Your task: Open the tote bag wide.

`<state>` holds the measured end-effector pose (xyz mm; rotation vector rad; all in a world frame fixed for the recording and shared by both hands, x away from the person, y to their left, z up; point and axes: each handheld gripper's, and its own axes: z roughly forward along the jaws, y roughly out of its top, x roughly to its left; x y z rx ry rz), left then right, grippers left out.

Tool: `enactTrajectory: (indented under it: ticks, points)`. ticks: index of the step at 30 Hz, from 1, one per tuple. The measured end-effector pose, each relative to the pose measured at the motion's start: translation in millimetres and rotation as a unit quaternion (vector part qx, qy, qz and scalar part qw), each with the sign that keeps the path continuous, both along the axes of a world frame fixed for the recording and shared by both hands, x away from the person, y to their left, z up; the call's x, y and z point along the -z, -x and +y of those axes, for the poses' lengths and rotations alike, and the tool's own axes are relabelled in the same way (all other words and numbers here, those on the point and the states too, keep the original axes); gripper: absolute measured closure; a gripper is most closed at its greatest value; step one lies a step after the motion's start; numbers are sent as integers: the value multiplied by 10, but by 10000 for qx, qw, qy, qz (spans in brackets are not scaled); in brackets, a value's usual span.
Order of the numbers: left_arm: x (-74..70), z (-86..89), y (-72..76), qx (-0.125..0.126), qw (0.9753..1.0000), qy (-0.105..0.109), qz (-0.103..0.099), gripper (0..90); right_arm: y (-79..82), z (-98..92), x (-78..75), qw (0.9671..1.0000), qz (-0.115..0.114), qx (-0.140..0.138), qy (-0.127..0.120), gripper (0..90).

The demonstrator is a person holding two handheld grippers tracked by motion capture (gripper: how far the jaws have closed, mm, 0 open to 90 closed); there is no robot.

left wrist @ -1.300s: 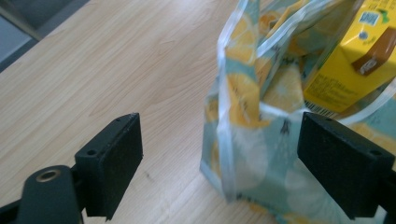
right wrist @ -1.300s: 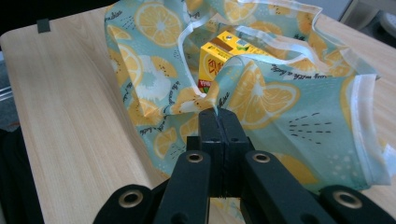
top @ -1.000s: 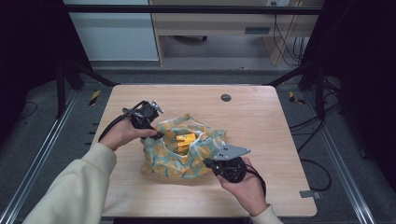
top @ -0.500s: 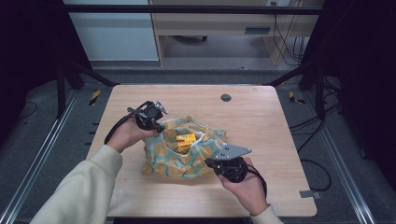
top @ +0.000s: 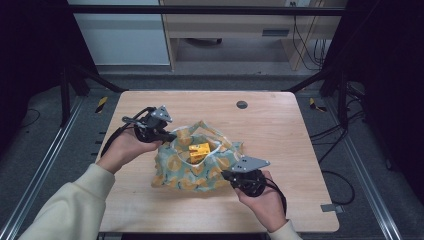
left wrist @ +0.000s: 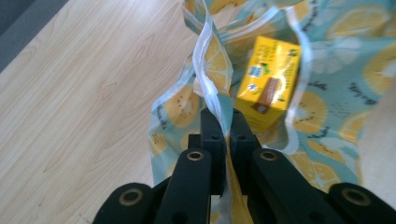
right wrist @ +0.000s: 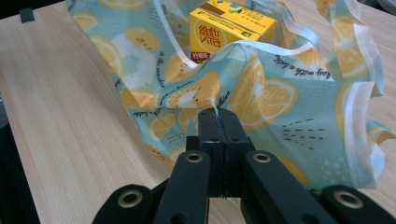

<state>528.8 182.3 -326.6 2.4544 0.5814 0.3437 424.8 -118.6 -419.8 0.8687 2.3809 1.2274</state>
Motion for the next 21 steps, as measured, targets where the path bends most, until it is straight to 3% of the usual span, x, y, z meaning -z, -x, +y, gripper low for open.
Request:
enactTrajectory:
  ticks: [6, 21]
  points:
    - [-89, 117, 266, 183, 9995, 266, -35, 882, 34, -68, 11, 9999, -16, 156, 6, 898]
    - [-107, 157, 421, 382, 9989, 261, 10, 892, 55, -174, 79, 9994, 61, 326, 9, 896]
